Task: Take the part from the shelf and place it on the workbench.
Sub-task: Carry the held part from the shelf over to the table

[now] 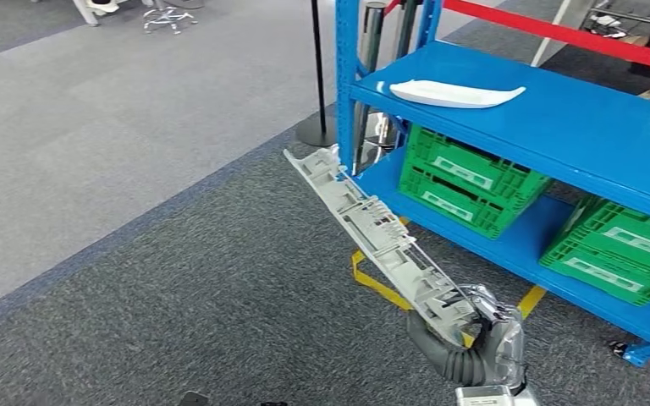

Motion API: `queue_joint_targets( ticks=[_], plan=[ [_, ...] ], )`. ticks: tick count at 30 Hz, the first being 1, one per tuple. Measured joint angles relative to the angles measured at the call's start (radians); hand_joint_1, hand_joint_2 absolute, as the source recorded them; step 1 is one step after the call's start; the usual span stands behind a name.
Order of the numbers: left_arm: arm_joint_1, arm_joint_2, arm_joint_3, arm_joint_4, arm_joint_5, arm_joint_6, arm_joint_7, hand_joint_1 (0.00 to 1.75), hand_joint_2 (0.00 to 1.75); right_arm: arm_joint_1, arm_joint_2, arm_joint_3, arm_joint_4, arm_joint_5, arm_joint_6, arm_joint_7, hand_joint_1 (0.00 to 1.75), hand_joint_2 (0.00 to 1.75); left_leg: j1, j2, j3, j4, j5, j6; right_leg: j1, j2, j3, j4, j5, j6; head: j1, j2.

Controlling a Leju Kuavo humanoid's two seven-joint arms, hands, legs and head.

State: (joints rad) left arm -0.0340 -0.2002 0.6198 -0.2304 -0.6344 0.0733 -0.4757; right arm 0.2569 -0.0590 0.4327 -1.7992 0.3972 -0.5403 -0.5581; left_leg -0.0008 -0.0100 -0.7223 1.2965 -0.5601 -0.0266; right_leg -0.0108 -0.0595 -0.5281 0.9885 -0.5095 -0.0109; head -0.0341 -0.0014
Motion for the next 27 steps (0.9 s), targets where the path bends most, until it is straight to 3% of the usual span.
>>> queue_joint_targets(
  ticks=[1, 3, 5, 6, 8, 9, 10, 12, 13, 14, 15, 16, 17, 19, 21, 23, 25, 27],
  plan=[
    [0.002, 0.001, 0.004, 0.000, 0.003, 0.001, 0.000, 0.00, 1.75, -0.007, 0.004, 0.000, 0.006, -0.006, 0.012, -0.006, 1.75, 1.75, 0.004, 0.005, 0.029, -0.020, 0.022, -0.003, 0.000, -0.015, -0.013, 0.006, 0.005, 0.002, 0.000, 0.000],
    [0.006, 0.003, 0.015, 0.000, 0.012, 0.001, -0.002, 0.00, 1.75, -0.023, 0.012, 0.002, 0.017, -0.018, 0.038, -0.018, 1.75, 1.75, 0.007, 0.037, 0.131, -0.147, 0.059, -0.003, 0.001, -0.039, -0.033, 0.015, 0.013, 0.007, 0.000, 0.000],
    [0.007, 0.004, 0.026, -0.001, 0.017, 0.004, -0.005, 0.00, 1.75, -0.039, 0.022, 0.004, 0.030, -0.024, 0.057, -0.030, 1.75, 1.75, -0.002, 0.077, 0.212, -0.273, 0.054, 0.007, 0.002, -0.062, -0.041, 0.019, 0.023, 0.018, 0.001, 0.000],
    [0.008, 0.004, 0.031, -0.001, 0.018, 0.007, -0.006, 0.00, 1.75, -0.047, 0.026, 0.006, 0.036, -0.026, 0.065, -0.035, 1.75, 1.75, -0.009, 0.085, 0.225, -0.301, 0.048, 0.015, 0.001, -0.073, -0.043, 0.018, 0.029, 0.024, 0.001, 0.000],
    [0.013, 0.003, 0.041, -0.001, 0.019, 0.014, -0.008, 0.00, 1.75, -0.062, 0.035, 0.010, 0.050, -0.028, 0.079, -0.043, 1.75, 1.75, -0.014, 0.069, 0.218, -0.314, 0.062, 0.033, -0.002, -0.088, -0.046, 0.017, 0.038, 0.037, 0.001, 0.000],
    [0.017, 0.002, 0.046, -0.001, 0.019, 0.017, -0.009, 0.00, 1.75, -0.069, 0.039, 0.012, 0.056, -0.027, 0.086, -0.045, 1.75, 1.75, -0.014, 0.059, 0.211, -0.319, 0.073, 0.042, -0.005, -0.071, -0.051, 0.022, 0.028, 0.042, 0.001, 0.000],
    [0.019, 0.001, 0.050, -0.001, 0.019, 0.019, -0.010, 0.00, 1.75, -0.074, 0.042, 0.014, 0.062, -0.026, 0.091, -0.046, 1.75, 1.75, -0.013, 0.050, 0.201, -0.322, 0.084, 0.052, -0.007, -0.040, -0.061, 0.042, 0.001, 0.044, 0.002, 0.000],
    [0.017, -0.004, 0.055, -0.001, 0.017, 0.022, -0.013, 0.00, 1.75, -0.079, 0.045, 0.017, 0.073, -0.024, 0.101, -0.048, 1.75, 1.75, -0.013, 0.027, 0.177, -0.324, 0.105, 0.067, -0.008, 0.032, -0.094, 0.141, -0.088, 0.045, 0.003, 0.000],
    [0.015, -0.007, 0.057, -0.001, 0.016, 0.024, -0.014, 0.00, 1.75, -0.080, 0.046, 0.018, 0.078, -0.024, 0.105, -0.049, 1.75, 1.75, -0.015, 0.013, 0.163, -0.324, 0.115, 0.071, -0.006, 0.049, -0.112, 0.207, -0.128, 0.043, 0.003, 0.000],
    [0.014, -0.010, 0.059, -0.001, 0.015, 0.024, -0.016, 0.00, 1.75, -0.082, 0.046, 0.018, 0.083, -0.024, 0.109, -0.049, 1.75, 1.75, -0.018, -0.001, 0.150, -0.323, 0.124, 0.072, -0.003, 0.055, -0.122, 0.260, -0.149, 0.041, 0.003, 0.000],
    [0.014, -0.013, 0.060, -0.001, 0.015, 0.025, -0.017, 0.00, 1.75, -0.083, 0.047, 0.019, 0.089, -0.023, 0.113, -0.050, 1.75, 1.75, -0.020, -0.015, 0.137, -0.323, 0.134, 0.073, -0.001, 0.058, -0.121, 0.285, -0.146, 0.039, 0.002, 0.000],
    [0.015, -0.015, 0.062, -0.001, 0.013, 0.025, -0.018, 0.00, 1.75, -0.084, 0.048, 0.019, 0.094, -0.022, 0.118, -0.050, 1.75, 1.75, -0.022, -0.029, 0.125, -0.322, 0.144, 0.072, 0.001, 0.060, -0.104, 0.275, -0.124, 0.035, 0.002, 0.000],
    [0.016, -0.016, 0.064, -0.001, 0.011, 0.025, -0.019, 0.00, 1.75, -0.086, 0.050, 0.019, 0.098, -0.021, 0.122, -0.051, 1.75, 1.75, -0.023, -0.043, 0.113, -0.321, 0.153, 0.071, 0.003, 0.067, -0.070, 0.231, -0.092, 0.029, 0.002, 0.000],
    [0.017, -0.021, 0.068, -0.001, 0.008, 0.025, -0.022, 0.00, 1.75, -0.093, 0.054, 0.018, 0.103, -0.018, 0.128, -0.053, 1.75, 1.75, -0.024, -0.068, 0.092, -0.313, 0.170, 0.066, 0.006, 0.112, 0.026, 0.091, -0.052, 0.015, 0.002, 0.000],
    [0.016, -0.025, 0.072, -0.001, 0.007, 0.024, -0.026, 0.00, 1.75, -0.098, 0.057, 0.018, 0.106, -0.016, 0.130, -0.055, 1.75, 1.75, -0.024, -0.090, 0.076, -0.305, 0.184, 0.059, 0.007, 0.148, 0.083, -0.004, -0.059, 0.010, 0.001, 0.000],
    [0.019, -0.025, 0.078, -0.001, 0.006, 0.024, -0.029, 0.00, 1.75, -0.100, 0.062, 0.018, 0.109, -0.015, 0.132, -0.057, 1.75, 1.75, -0.023, -0.113, 0.067, -0.303, 0.197, 0.047, 0.007, 0.134, 0.086, -0.024, -0.064, 0.009, 0.002, 0.000],
    [0.023, -0.026, 0.083, -0.001, 0.005, 0.025, -0.031, 0.00, 1.75, -0.101, 0.068, 0.017, 0.112, -0.015, 0.134, -0.057, 1.75, 1.75, -0.024, -0.091, 0.056, -0.280, 0.176, 0.035, 0.003, 0.105, 0.081, -0.027, -0.055, 0.000, -0.002, 0.000],
    [0.025, -0.027, 0.085, -0.002, 0.004, 0.025, -0.032, 0.00, 1.75, -0.100, 0.071, 0.017, 0.114, -0.015, 0.135, -0.058, 1.75, 1.75, -0.019, -0.036, 0.025, -0.187, 0.099, 0.021, 0.001, 0.072, 0.078, -0.028, -0.048, -0.007, -0.009, 0.000]
  ],
)
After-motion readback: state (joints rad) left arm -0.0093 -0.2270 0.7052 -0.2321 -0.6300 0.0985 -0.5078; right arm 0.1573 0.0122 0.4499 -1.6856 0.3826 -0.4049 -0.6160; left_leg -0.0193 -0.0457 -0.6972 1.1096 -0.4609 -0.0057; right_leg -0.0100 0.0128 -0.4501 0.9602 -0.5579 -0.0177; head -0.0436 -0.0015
